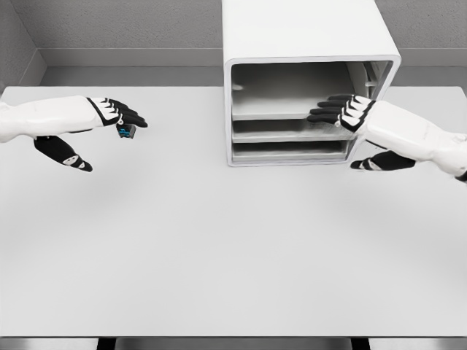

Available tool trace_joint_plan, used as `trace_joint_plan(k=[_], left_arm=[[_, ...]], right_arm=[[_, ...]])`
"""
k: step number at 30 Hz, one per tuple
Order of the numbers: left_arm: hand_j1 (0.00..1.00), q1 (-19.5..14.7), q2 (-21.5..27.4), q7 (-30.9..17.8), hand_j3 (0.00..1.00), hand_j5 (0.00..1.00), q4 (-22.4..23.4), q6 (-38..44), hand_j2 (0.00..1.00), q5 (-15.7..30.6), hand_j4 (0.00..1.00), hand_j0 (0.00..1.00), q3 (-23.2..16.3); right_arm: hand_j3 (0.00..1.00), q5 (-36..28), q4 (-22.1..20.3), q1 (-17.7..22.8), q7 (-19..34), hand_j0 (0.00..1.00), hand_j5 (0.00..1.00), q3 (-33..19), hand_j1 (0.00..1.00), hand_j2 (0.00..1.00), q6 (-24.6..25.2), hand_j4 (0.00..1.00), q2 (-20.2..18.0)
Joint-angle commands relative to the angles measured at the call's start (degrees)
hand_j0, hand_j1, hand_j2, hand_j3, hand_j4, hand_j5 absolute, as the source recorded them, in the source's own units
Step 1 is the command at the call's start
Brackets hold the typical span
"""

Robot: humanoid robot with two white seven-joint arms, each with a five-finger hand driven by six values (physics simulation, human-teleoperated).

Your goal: Slide open multi-storey tabletop storage cabinets and put open load switch and slide close multi-storey tabletop storage cabinets

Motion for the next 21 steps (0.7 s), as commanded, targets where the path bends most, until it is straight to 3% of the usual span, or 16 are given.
trace_joint_plan(k=[1, 6, 11, 13, 14, 16, 21], left_arm=[[1.0, 0.0, 0.1, 0.0, 1.0, 1.0, 0.2, 0.1, 1.0, 0.4, 1.0, 1.0, 0.0], [1.0, -0.3, -0.2, 0.0, 1.0, 1.0, 0.4, 0.1, 1.0, 0.3, 1.0, 1.0, 0.0], [1.0, -0.8, -4.1, -0.2, 1.0, 1.0, 7.0, 0.1, 1.0, 0.0, 1.0, 1.0, 0.0], [1.0, -0.9, -6.1, -0.2, 1.0, 1.0, 9.4, 0.1, 1.0, -2.7, 1.0, 1.0, 0.1], [1.0, -1.0, -7.2, -0.2, 1.0, 1.0, 11.0, 0.1, 1.0, -2.8, 1.0, 1.0, 0.0], [1.0, -1.5, -8.9, -0.3, 1.0, 1.0, 12.7, 0.1, 1.0, -2.8, 1.0, 1.0, 0.0], [1.0, -3.1, -13.7, -0.3, 1.0, 1.0, 19.5, 0.1, 1.0, -5.1, 1.0, 1.0, -0.2]], right_arm=[[1.0, -0.5, -0.1, 0.0, -3.0, 1.0, 1.0, -2.0, 1.0, 1.0, 0.0, 1.0, -0.5], [1.0, -0.5, 0.2, -3.2, -3.3, 1.0, 1.0, 1.7, 1.0, 1.0, 0.0, 1.0, 1.7], [1.0, -0.3, 0.1, -3.3, -2.0, 1.0, 1.0, 5.4, 1.0, 1.0, 0.0, 1.0, 2.2], [1.0, -0.3, 0.2, -4.4, 0.4, 1.0, 1.0, 7.0, 1.0, 1.0, 0.0, 1.0, 2.3], [1.0, -0.4, 0.2, -6.1, 0.3, 1.0, 1.0, 8.6, 1.0, 1.0, 0.0, 1.0, 2.4], [1.0, -0.6, 0.3, -13.5, -0.3, 1.0, 1.0, 15.9, 1.0, 1.0, 0.0, 1.0, 4.3], [1.0, -0.6, 0.5, -16.0, 0.3, 1.0, 1.0, 21.0, 1.0, 1.0, 0.0, 1.0, 5.8]])
